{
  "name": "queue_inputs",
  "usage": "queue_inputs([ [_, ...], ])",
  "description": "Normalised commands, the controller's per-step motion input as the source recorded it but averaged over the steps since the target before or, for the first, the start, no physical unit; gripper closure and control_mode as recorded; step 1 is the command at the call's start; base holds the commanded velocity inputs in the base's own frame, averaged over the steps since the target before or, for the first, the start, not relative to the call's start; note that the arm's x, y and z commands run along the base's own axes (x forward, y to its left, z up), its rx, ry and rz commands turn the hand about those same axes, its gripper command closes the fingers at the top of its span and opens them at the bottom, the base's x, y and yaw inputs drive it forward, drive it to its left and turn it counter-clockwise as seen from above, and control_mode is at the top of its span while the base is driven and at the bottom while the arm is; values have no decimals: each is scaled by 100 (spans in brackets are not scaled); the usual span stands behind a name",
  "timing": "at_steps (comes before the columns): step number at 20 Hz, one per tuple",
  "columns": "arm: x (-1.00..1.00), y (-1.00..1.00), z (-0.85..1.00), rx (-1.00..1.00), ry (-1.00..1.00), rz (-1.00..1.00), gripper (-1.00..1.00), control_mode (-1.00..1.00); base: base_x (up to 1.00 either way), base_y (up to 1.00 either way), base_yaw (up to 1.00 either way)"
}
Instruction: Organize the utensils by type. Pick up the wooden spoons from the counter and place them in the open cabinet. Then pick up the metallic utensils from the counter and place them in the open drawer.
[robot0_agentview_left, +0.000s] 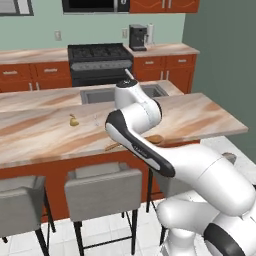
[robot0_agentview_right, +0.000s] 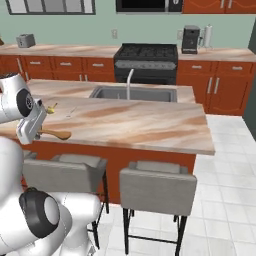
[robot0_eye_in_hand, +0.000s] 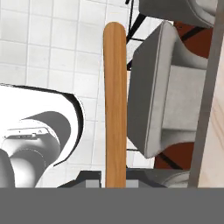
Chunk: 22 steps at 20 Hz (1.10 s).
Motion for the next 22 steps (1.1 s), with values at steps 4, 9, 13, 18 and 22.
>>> queue_inputs([
  [4,0,0,0,0,0,0,100,100,-25,87,3],
  [9,0,0,0,0,0,0,100,100,-26,86,1],
  [13,0,0,0,0,0,0,100,100,-19,98,0],
  [18,0,0,0,0,0,0,100,100,-7,98,0],
  [22,0,0,0,0,0,0,100,100,-3,100,0],
])
